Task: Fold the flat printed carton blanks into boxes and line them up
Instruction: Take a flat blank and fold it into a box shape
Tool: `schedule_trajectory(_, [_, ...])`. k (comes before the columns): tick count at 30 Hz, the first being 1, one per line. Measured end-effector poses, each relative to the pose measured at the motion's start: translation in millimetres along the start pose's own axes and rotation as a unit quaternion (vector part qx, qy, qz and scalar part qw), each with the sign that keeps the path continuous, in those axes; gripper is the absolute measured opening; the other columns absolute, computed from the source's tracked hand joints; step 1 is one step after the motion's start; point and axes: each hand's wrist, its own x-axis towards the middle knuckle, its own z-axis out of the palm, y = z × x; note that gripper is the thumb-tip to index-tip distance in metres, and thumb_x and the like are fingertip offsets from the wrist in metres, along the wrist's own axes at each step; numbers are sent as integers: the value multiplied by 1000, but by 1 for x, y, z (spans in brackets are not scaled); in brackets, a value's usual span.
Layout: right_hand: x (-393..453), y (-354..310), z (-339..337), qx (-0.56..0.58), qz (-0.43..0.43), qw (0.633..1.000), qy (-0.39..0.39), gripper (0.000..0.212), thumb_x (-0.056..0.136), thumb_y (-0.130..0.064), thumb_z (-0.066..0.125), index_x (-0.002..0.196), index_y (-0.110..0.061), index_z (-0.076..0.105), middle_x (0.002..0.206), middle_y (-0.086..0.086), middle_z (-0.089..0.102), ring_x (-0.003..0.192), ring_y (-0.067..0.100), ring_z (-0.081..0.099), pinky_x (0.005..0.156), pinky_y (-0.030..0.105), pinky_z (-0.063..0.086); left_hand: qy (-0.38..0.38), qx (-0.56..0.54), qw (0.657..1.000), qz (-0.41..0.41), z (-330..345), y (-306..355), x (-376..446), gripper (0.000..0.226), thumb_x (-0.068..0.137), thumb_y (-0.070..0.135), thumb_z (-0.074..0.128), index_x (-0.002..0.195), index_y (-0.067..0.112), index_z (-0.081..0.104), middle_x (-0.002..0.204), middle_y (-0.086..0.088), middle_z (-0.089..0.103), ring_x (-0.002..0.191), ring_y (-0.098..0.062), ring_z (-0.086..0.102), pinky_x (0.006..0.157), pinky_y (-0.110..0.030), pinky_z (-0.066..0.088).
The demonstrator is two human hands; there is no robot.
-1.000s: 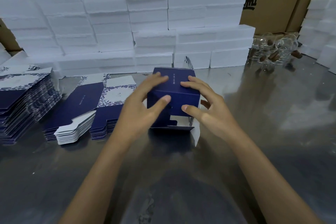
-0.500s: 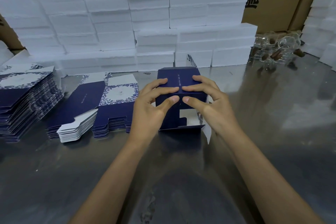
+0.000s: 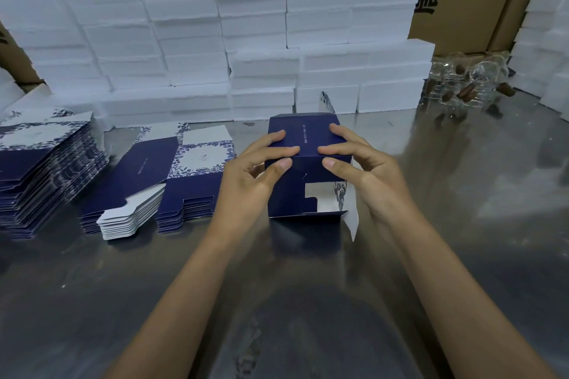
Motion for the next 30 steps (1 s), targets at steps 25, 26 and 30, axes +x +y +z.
schedule_trajectory(25, [-5, 13, -23, 69, 160, 968, -183, 94, 68, 3, 55, 150, -41, 40, 142, 3, 59, 128, 30, 57, 98, 42, 46, -20, 417, 884, 212, 12, -28, -5, 41, 75, 25, 85, 108, 18, 62, 149, -5, 46, 142, -33, 31, 110, -56, 36])
schedule_trajectory(26, [-6, 13, -22, 66, 158, 967, -188, 94, 68, 4, 56, 150, -40, 40, 141, 3, 60, 129, 31, 56, 99, 44, 44, -12, 416, 883, 215, 12, -29, -4, 39, 76, 24, 85, 107, 17, 62, 148, -5, 47, 141, -33, 32, 110, -56, 36])
schedule_trajectory(30, [-5, 15, -22, 43, 147, 965, -213, 91, 72, -1, 68, 148, -43, 41, 142, -4, 59, 128, 21, 58, 106, 42, 44, 17, 414, 882, 224, 16, -32, -3, 35, 78, 17, 84, 105, 15, 61, 145, -6, 50, 139, -32, 33, 110, -53, 37])
